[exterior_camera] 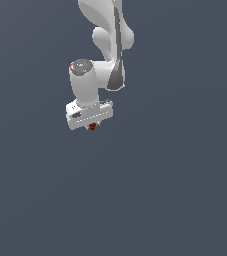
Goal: Pick up the object and move it to a goal position.
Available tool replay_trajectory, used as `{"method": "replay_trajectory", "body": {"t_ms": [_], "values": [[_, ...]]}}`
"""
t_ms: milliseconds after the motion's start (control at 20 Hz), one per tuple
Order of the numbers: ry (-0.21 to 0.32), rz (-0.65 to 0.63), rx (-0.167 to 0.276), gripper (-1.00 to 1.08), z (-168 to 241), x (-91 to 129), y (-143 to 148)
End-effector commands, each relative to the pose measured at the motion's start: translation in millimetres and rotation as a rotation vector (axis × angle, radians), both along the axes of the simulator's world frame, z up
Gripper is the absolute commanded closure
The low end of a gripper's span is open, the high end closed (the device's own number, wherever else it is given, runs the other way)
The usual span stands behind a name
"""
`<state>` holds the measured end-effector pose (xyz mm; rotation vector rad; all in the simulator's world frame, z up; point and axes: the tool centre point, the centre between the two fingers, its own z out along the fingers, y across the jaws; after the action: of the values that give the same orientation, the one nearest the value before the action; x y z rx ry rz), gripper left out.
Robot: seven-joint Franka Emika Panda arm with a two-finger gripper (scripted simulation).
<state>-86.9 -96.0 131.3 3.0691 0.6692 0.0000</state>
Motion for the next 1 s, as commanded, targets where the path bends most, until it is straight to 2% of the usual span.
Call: {"method": "replay_trajectory", "body": {"t_ms": [0,500,950], "values": [[0.0,0.001,0.001,1.08,14.7,-14.1,-20.7],[-0.001,0.001,0.002,1.08,58.2,-51.6,-82.9],[0.0,0.001,0.001,1.08,68.5,-59.1,-98.3]]}}
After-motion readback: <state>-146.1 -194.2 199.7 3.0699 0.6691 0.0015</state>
